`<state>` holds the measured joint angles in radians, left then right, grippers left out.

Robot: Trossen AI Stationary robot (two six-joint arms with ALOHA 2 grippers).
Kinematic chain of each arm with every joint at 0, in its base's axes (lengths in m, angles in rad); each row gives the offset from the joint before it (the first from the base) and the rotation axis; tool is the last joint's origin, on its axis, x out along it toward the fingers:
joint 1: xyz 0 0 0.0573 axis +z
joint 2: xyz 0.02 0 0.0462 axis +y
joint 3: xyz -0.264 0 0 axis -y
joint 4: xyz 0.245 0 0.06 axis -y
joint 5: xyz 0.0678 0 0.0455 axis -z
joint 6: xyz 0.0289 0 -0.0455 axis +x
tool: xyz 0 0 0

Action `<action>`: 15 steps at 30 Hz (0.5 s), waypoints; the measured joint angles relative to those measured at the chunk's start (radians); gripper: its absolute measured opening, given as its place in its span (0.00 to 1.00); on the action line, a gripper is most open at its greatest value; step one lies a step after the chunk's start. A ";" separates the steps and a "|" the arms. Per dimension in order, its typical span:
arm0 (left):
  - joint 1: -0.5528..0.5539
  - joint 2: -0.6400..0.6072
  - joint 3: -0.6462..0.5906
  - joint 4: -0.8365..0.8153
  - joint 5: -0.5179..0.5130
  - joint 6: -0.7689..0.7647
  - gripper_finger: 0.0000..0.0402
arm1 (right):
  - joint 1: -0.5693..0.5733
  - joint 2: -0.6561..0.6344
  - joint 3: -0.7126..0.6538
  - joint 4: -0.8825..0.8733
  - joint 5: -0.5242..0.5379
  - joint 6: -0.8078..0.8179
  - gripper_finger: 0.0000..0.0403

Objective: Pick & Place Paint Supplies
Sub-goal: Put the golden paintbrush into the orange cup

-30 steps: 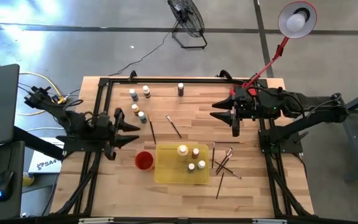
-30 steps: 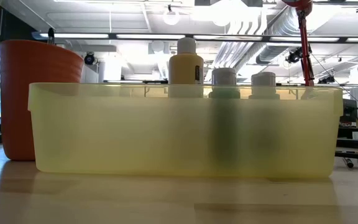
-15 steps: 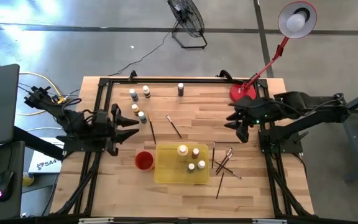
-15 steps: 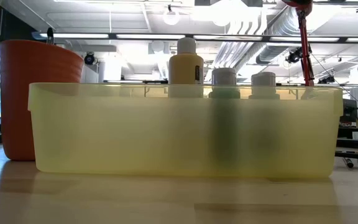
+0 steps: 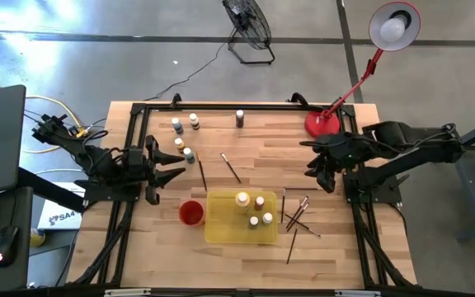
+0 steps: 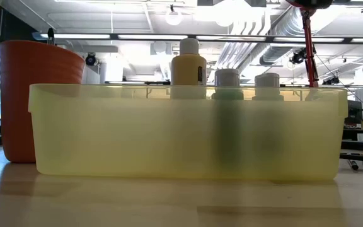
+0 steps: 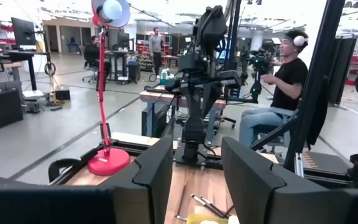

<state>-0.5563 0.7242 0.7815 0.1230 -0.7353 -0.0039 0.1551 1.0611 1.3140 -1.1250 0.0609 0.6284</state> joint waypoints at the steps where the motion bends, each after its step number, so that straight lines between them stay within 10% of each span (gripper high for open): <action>1: 0.000 0.000 0.000 0.000 0.000 0.000 0.34 | 0.000 0.000 0.000 -0.019 -0.016 0.012 0.31; 15: 0.000 0.000 0.000 0.000 0.000 0.110 0.34 | 0.000 0.065 0.000 -0.269 -0.034 0.160 0.27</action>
<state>-0.5562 0.7241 0.7815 0.1234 -0.7350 0.1059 0.1551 1.1262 1.3140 -1.3940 0.0268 0.7884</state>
